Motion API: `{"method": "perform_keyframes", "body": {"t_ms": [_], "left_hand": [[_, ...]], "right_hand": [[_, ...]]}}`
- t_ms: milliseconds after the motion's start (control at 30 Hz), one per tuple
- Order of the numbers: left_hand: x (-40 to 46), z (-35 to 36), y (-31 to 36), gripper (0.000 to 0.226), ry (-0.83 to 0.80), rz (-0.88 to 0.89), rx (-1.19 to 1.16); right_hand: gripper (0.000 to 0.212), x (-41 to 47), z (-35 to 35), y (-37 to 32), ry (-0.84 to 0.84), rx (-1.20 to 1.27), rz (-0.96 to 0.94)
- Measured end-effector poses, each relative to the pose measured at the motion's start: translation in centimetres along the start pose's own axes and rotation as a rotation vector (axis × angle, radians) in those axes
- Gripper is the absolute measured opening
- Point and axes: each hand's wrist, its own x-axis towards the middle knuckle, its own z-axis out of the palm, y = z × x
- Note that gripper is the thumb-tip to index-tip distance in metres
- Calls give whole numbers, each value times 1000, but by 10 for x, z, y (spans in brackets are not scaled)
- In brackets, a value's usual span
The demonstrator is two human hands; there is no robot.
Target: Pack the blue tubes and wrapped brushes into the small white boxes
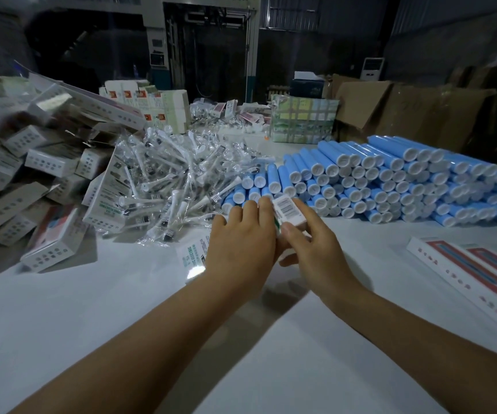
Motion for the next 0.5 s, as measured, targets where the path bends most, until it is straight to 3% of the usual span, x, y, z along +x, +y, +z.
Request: {"method": "perform_keyframes", "body": {"t_ms": [67, 200, 267, 333, 400, 500], "left_hand": [[8, -6, -3, 68, 26, -68, -213], [17, -23, -12, 48, 170, -228, -1107], [18, -25, -18, 55, 147, -502, -1510], [21, -22, -27, 58, 19, -810, -1924], [21, -17, -32, 64, -64, -999, -2135], [15, -10, -29, 77, -86, -1103, -2185]], "right_hand": [[52, -1, -2, -5, -36, 56, -66], [44, -4, -3, -9, -16, 59, -129], [40, -6, -2, -11, -25, 2, -127], [37, -8, 1, -13, -72, -47, -137], [38, -11, 5, -14, -140, -63, -122], [47, -17, 13, -14, -197, -145, -138]]}}
